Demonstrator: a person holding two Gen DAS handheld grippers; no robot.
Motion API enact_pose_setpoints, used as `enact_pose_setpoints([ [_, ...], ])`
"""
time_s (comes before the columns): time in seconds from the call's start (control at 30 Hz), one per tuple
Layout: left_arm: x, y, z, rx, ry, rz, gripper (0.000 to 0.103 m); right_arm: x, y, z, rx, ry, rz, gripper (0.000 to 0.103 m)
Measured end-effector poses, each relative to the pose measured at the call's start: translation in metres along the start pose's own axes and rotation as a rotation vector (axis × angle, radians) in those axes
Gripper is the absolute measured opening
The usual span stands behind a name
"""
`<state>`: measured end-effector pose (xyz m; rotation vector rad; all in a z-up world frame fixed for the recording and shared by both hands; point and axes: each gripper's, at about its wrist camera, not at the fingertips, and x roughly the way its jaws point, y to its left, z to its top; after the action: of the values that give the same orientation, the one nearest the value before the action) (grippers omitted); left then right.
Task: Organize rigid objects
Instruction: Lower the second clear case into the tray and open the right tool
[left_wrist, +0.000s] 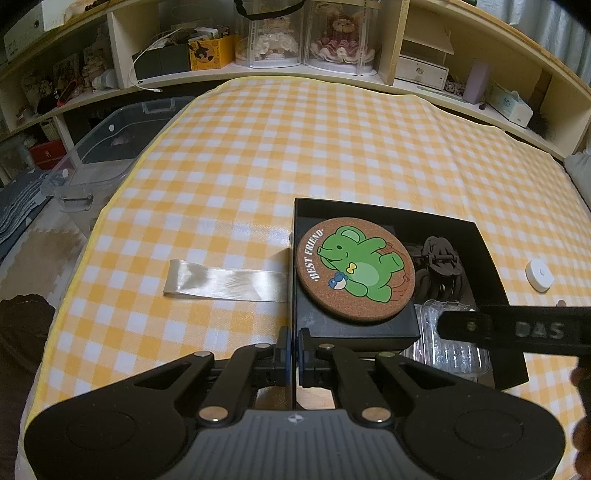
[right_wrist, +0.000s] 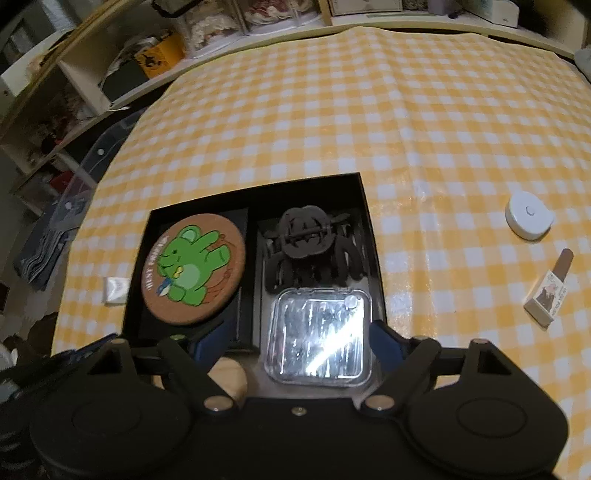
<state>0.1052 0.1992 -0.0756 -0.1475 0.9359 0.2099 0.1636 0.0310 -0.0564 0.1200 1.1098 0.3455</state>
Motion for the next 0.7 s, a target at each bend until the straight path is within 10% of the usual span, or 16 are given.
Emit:
enact_pose_setpoints([
  [0.7, 0.000, -0.002, -0.001, 0.021, 0.003, 0.018, 0.004, -0.113, -0.105, 0.007, -0.227, -0.223, 0.042, 0.103],
])
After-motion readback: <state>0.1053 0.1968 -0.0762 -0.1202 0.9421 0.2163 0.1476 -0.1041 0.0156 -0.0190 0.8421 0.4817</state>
